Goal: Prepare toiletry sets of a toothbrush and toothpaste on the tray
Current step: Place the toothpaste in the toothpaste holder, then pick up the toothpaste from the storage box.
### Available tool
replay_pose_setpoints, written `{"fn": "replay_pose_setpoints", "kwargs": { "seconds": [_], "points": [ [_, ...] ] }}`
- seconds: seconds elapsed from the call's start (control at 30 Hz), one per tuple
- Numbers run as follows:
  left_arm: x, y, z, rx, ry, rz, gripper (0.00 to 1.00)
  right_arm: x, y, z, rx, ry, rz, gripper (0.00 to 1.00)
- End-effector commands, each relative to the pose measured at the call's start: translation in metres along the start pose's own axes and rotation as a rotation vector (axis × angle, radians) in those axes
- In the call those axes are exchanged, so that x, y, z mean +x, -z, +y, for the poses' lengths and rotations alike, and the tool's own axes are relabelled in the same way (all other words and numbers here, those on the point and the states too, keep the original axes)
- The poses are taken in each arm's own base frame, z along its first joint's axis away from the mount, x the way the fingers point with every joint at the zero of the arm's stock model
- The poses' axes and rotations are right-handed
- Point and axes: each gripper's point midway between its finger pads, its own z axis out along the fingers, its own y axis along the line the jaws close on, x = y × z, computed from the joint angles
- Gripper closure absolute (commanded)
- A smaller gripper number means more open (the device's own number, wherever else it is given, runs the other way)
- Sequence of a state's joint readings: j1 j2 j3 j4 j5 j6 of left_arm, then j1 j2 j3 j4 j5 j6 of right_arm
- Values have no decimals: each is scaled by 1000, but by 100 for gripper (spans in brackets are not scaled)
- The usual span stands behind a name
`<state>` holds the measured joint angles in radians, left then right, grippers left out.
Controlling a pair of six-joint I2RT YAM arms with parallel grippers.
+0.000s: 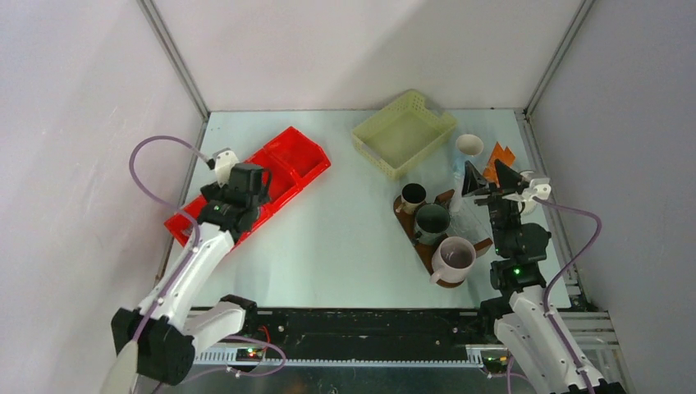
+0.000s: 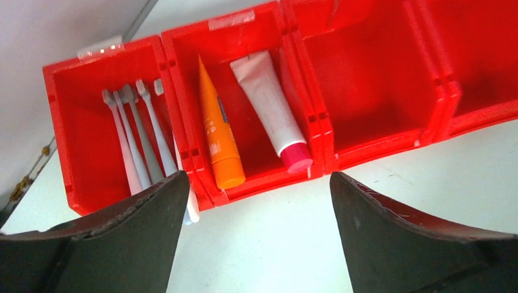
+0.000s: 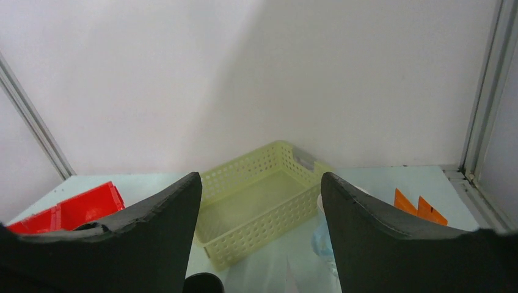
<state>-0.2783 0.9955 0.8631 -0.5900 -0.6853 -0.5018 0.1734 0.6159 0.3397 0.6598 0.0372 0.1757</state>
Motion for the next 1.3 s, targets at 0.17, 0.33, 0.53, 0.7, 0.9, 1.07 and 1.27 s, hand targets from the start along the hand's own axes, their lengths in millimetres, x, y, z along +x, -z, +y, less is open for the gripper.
{"fn": "replay_pose_setpoints", "kwargs": {
  "seconds": [0.17,0.33,0.53,0.7,0.9,1.07,1.27],
  "points": [
    [26,-29,-3,-108,108,165,24,-37,8,-3,68,-36,-77,24],
    [35,-42,1,-151,122,208,27,-43,11,-4,81,-38,-97,20],
    [50,-50,11,-214,107,252,32,-46,14,-8,107,-40,-107,16],
    [67,-58,15,-238,110,292,36,-47,14,-8,114,-41,-110,14],
    [79,-66,15,-255,118,326,38,-47,15,-8,112,-37,-110,14],
    [87,-71,13,-249,123,356,38,-47,15,-8,117,-33,-110,13],
    [89,-75,5,-212,147,377,43,-47,15,-8,116,-32,-108,13]
  ]
}}
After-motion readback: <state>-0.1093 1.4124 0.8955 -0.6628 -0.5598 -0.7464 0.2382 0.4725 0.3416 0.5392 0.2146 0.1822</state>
